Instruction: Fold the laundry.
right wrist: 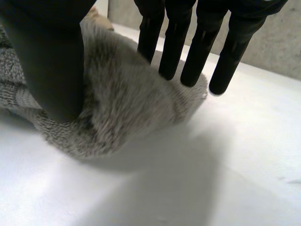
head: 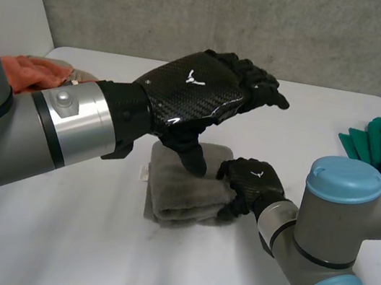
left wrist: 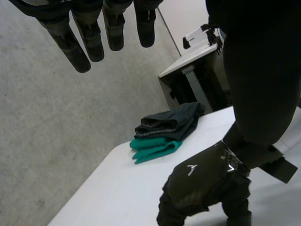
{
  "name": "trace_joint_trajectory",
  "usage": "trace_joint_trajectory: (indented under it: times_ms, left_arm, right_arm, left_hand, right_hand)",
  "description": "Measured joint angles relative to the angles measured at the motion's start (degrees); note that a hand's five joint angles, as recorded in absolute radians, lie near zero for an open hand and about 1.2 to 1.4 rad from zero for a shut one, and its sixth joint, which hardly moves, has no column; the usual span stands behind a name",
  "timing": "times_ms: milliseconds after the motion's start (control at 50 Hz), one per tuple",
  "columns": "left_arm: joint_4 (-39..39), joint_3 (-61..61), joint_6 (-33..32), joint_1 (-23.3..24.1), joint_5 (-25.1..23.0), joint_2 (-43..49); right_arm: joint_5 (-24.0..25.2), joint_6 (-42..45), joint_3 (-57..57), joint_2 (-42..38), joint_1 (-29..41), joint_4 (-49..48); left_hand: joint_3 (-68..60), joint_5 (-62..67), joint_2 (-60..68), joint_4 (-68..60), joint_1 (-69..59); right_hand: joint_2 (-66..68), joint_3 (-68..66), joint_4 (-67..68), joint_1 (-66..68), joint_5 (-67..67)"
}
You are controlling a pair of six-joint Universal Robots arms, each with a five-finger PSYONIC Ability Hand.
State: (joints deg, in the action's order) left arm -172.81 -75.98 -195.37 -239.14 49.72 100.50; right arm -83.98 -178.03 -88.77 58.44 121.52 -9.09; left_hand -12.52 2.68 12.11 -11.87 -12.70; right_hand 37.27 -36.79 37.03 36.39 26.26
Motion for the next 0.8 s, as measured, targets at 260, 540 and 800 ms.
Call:
trace_joint_trajectory:
  times_ms: [260,540,800]
  left_arm:
    - [-3.8,-0.7,3.6,-0.5,0.8,-2.9]
    - [-4.0,-1.7,4.1,-1.4,0.5,-3.1]
    - [-4.4,-2.1,4.6,-1.6,0.3,-2.8]
  right_arm:
    - [-6.5,19.5,-2.1,1.5,8.1,-0.3]
    - [-9.3,24.4,-3.1,-2.4,11.5,-11.3]
    - [-9.4,27.1,-1.3,-7.0,11.2,-15.1]
  left_hand:
    - [0.0,0.0,0.0,0.0,0.0]
    - [0.0,0.0,0.0,0.0,0.0]
    - [0.0,0.0,0.0,0.0,0.0]
  right_hand:
    - [-9.7,8.9,-9.6,-8.0,-10.7]
    - [-12.5,12.6,-13.9,-11.8,-14.7]
    - [-12.4,12.5,-13.5,-11.7,-13.0]
